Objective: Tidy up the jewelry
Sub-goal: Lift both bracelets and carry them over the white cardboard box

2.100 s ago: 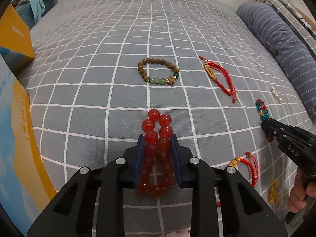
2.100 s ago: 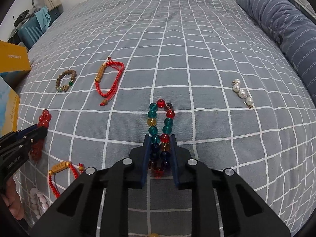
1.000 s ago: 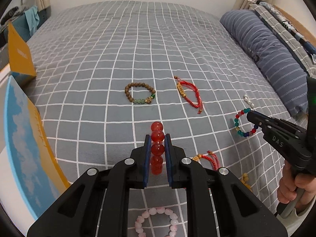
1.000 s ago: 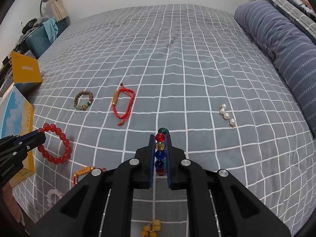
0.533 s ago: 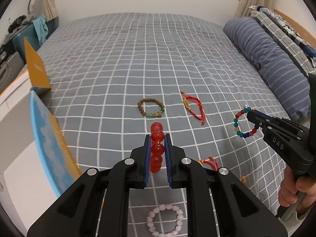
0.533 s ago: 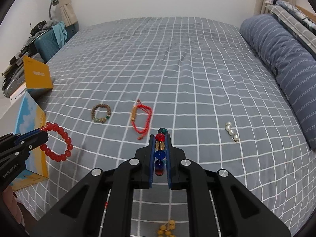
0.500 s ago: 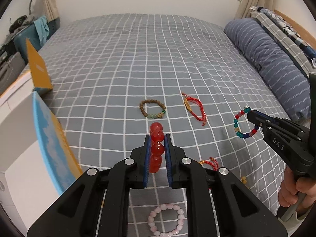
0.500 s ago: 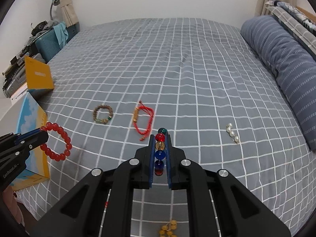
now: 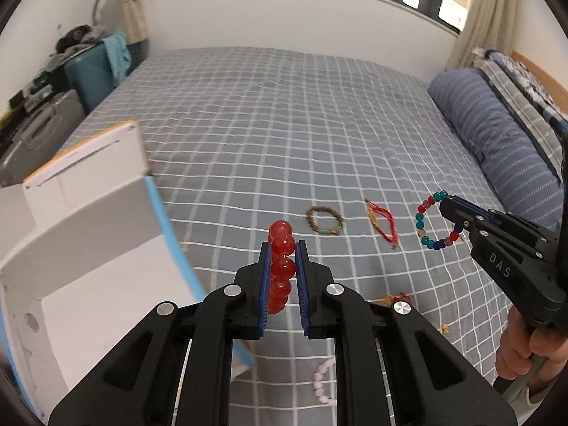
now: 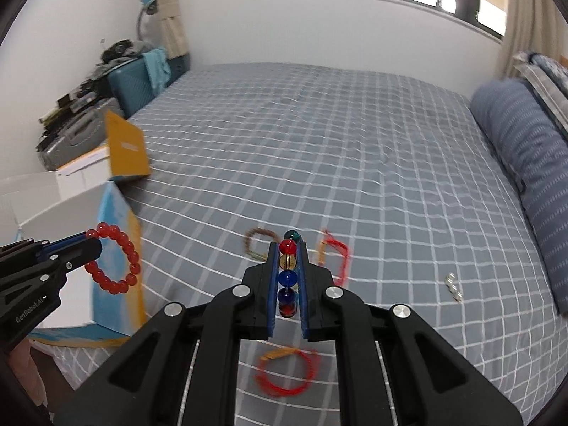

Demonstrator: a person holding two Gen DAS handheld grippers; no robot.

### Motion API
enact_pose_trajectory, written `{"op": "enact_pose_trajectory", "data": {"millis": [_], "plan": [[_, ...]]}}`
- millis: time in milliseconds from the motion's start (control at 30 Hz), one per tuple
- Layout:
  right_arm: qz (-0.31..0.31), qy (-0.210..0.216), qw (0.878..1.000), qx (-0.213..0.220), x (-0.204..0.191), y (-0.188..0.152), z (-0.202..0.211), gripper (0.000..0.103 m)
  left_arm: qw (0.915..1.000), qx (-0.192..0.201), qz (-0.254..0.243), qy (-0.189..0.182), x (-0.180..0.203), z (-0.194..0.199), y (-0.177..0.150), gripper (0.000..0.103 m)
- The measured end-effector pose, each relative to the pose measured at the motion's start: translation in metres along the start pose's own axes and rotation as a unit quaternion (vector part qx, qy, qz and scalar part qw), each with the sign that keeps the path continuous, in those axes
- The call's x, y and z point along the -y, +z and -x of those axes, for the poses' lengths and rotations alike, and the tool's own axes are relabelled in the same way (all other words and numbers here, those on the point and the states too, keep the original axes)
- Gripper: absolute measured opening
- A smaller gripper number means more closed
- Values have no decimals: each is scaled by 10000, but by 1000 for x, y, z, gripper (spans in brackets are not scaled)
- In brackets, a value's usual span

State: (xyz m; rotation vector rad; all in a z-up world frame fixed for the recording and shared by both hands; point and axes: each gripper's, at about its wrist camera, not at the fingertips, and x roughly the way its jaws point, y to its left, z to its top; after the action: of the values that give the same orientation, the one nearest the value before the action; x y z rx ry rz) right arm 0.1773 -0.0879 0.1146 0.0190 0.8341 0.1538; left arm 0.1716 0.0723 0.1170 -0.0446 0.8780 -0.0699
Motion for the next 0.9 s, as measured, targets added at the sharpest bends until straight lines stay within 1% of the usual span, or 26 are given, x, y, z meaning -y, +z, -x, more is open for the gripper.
{"op": "enact_pose_trajectory", "data": {"millis": [133,267,467,500,633,700,800,900], "plan": [[203,223,9995,105,-34,12,5,9,9996,129,171,162,-24,20,0,13],[432,482,9977,179,-73,21,8,9,9981,234,396,413,-54,38,-3,13],[801,875,9927,201,-134,26,9,9,9929,291,784,849,-101,55,-21,13],[897,973,9910,187,-148,25,8,9,9915,278,884,912,-111,57,-26,13],[1167,1235,9854,141,-186,17,6,9,9864,255,1181,1114,-145,64,-45,13],[1272,1364,9824,105,-205,11,4,9,9842,230,1344,1130,-163,68,-53,13],[1423,1525,9780,16,-229,-3,0,9,9783,200,1641,1251,-191,73,-72,13],[1549,1632,9742,-156,-248,-17,-9,9,9730,169,1800,1435,-205,76,-88,13]]}}
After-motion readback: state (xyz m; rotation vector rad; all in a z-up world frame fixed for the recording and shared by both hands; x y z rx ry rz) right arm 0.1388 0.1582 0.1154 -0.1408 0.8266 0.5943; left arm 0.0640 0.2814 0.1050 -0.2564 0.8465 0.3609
